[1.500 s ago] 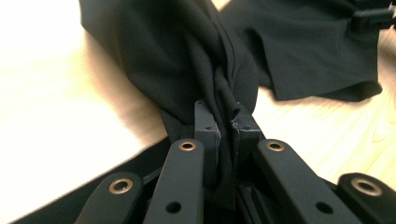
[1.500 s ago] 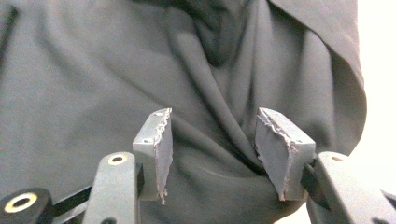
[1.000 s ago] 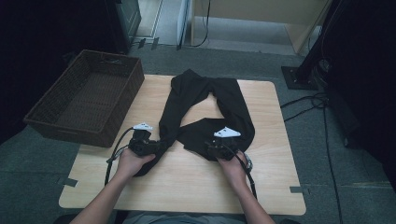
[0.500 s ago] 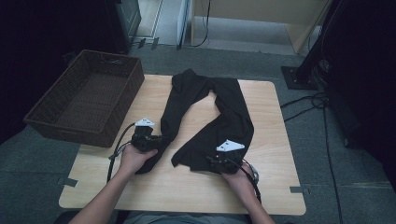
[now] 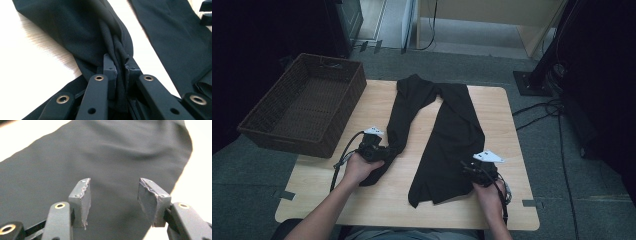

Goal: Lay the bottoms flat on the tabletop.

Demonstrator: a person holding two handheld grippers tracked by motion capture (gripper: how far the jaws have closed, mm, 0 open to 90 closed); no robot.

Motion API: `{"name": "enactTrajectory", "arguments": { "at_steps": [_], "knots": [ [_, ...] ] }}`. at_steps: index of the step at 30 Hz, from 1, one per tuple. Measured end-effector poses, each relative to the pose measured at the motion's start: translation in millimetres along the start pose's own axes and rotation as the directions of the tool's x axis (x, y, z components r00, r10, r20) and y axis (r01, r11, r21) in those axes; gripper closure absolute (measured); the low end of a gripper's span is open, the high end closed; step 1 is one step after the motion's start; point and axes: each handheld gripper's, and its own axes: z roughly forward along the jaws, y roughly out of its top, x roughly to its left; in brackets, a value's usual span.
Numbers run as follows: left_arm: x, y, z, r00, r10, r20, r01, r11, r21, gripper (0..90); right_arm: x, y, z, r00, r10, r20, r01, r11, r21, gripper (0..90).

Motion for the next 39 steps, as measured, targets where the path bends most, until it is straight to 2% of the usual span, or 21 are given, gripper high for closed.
{"name": "enactTrajectory", "arguments": {
  "at_steps": [2, 4, 8, 11, 12, 13, 15, 17, 19, 21, 22, 25, 30, 36, 39],
  "knots": [
    [-0.3, -0.2, -0.3, 1.0, 0.0, 0.001, 0.0, 1.0, -0.002, 83.1, -9.8, -4.1, 0.9, 0.9984, 0.042, 0.037, -0.042, 0.999, 0.0, 42.4],
    [-1.2, -0.6, -0.2, 1.0, -0.001, 0.0, 0.001, 1.0, -0.002, 83.0, -14.6, -6.9, 2.3, 0.9958, 0.073, 0.054, -0.074, 0.997, 0.003, 41.3],
    [-1.6, -1.4, 0.4, 1.0, -0.002, 0.004, 0.002, 1.0, 0.0, 82.9, -12.2, -9.6, 9.3, 0.9951, 0.07, 0.07, -0.071, 0.997, 0.018, 40.8],
    [-1.4, -2.0, 0.0, 0.9999, -0.01, 0.009, 0.01, 0.9999, -0.004, 82.9, -10.2, -8.5, 13.4, 0.9928, 0.092, 0.076, -0.092, 0.996, -0.001, 42.9],
    [-1.2, -2.2, -0.1, 0.9999, -0.012, 0.009, 0.012, 0.9999, -0.006, 82.9, -7.9, -7.8, 15.6, 0.9922, 0.097, 0.079, -0.096, 0.995, -0.015, 48.3],
    [-1.0, -2.5, -0.2, 0.9998, -0.016, 0.01, 0.016, 0.9998, -0.007, 82.9, -7.9, -7.8, 15.6, 0.9922, 0.097, 0.079, -0.096, 0.995, -0.015, 48.3],
    [-0.4, -2.7, -0.3, 0.9997, -0.019, 0.013, 0.02, 0.9998, -0.008, 82.9, -4.6, -5.9, 17.8, 0.9937, 0.088, 0.07, -0.086, 0.996, -0.021, 58.5],
    [-0.5, -2.9, -0.4, 0.9998, -0.019, 0.012, 0.019, 0.9998, -0.006, 82.9, -1.8, -3.6, 19.9, 0.9963, 0.074, 0.044, -0.073, 0.997, -0.022, 75.8],
    [-0.6, -3.6, -0.6, 0.9997, -0.018, 0.013, 0.018, 0.9998, -0.006, 82.9, -0.9, 0.1, 22.2, 0.9965, 0.079, 0.028, -0.078, 0.997, -0.011, 86.5],
    [-0.4, -4.5, -1.3, 0.9997, -0.021, 0.013, 0.022, 0.9997, -0.007, 82.9, -3.3, 7.2, 23.5, 0.9941, 0.107, 0.02, -0.108, 0.994, 0.029, 88.1],
    [-0.1, -4.9, -1.6, 0.9997, -0.021, 0.013, 0.021, 0.9997, -0.008, 83.0, -5.4, 10.9, 22.4, 0.9932, 0.116, 0.013, -0.116, 0.993, 0.033, 88.2],
    [0.7, -5.8, -1.6, 0.9995, -0.029, 0.011, 0.029, 0.9995, -0.01, 83.0, -11.9, 24.9, 9.9, 0.9875, 0.157, -0.015, -0.157, 0.987, -0.018, 88.3],
    [0.4, -5.8, -2.3, 0.9994, -0.034, 0.011, 0.034, 0.9994, -0.01, 83.0, -21.4, 54.7, -19.7, 0.9874, 0.156, -0.03, -0.158, 0.983, -0.092, 88.3],
    [0.3, -5.9, -1.5, 0.9995, -0.031, 0.01, 0.031, 0.9995, -0.005, 83.0, -32.7, 93.7, -66.2, 0.9937, 0.112, -0.01, -0.112, 0.976, -0.187, 88.4],
    [-0.4, -5.7, -1.4, 0.9995, -0.03, 0.012, 0.03, 0.9995, -0.006, 83.0, -25.7, 115.4, -88.8, 0.9976, 0.068, -0.006, -0.068, 0.971, -0.229, 88.4]
  ]
}}
